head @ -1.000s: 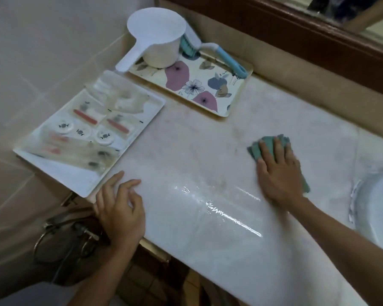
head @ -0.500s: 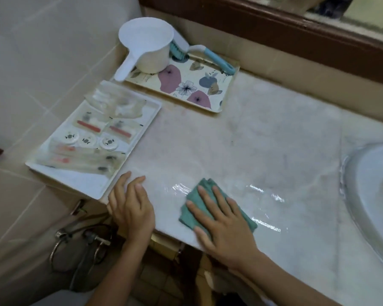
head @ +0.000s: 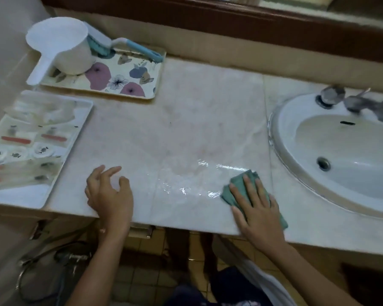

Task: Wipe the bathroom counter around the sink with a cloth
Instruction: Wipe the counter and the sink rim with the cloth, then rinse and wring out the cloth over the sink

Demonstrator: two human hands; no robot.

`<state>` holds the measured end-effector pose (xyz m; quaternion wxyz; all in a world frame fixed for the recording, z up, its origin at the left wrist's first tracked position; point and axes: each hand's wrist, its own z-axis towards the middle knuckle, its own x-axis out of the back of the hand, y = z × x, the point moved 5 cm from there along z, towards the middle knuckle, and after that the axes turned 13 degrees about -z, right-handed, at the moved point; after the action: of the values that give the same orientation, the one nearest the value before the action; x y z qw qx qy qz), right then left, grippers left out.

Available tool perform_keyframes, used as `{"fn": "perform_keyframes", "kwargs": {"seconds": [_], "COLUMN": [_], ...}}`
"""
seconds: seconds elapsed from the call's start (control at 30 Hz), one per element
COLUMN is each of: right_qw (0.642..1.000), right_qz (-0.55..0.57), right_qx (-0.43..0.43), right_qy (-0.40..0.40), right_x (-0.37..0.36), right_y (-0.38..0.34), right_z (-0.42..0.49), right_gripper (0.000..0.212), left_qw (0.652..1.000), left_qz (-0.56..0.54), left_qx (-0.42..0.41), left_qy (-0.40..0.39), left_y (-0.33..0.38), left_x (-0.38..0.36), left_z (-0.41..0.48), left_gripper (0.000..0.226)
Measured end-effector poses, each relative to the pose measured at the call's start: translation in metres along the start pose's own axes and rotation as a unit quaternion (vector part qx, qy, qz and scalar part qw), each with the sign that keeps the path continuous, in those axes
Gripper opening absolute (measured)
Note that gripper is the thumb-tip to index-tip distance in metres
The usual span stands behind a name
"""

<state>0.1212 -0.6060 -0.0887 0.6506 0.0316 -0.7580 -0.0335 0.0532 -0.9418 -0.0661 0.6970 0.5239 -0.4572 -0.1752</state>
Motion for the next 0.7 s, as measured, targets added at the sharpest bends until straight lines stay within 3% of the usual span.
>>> {"fn": "perform_keyframes", "kwargs": {"seconds": [0.07,0.2,0.43,0.53,0.6,0.63,0.67,0.7], "right_qw": [1.000,0.995,0.990,0.964,0.906,0.843,0.742,0.608], "right_qz": [0.003,0.072,0.107,0.234,0.385,0.489,0.612,0.733], "right_qx": [0.028,-0.067,-0.095,-0.123,-0.178,-0.226,-0.271,-0.294], "right_qy": [0.000,0.001,0.016,0.013,-0.005,-0.013,-0.038,-0.085], "right_x": [-0.004,-0.011,-0.020,-0.008,0.007,0.011,0.010,0.010], "right_y": [0.027,0.090,0.190,0.236,0.262,0.277,0.290,0.298], "right_z": [-0.022,-0.053,-0.087,-0.096,-0.100,-0.104,-0.107,-0.110], "right_gripper": [0.059,0.067,0.049,0.039,0.023,0.017,0.017,0.027], "left_qw": [0.995,0.974,0.956,0.945,0.934,0.923,0.908,0.888], "left_qz": [-0.057,-0.087,-0.101,-0.088,-0.081,-0.080,-0.079,-0.076], "left_qx": [-0.041,-0.097,-0.129,-0.173,-0.208,-0.227,-0.250,-0.281], "left_qy": [-0.077,-0.187,-0.244,-0.262,-0.280,-0.299,-0.326,-0.356], "left_y": [0.018,0.049,0.087,0.112,0.130,0.138,0.147,0.155], "left_x": [-0.025,-0.064,-0.125,-0.155,-0.174,-0.183,-0.191,-0.198], "left_z": [-0.029,-0.093,-0.171,-0.209,-0.241,-0.260,-0.280,-0.299], "left_gripper": [0.022,0.027,0.034,0.033,0.028,0.024,0.020,0.021]}}
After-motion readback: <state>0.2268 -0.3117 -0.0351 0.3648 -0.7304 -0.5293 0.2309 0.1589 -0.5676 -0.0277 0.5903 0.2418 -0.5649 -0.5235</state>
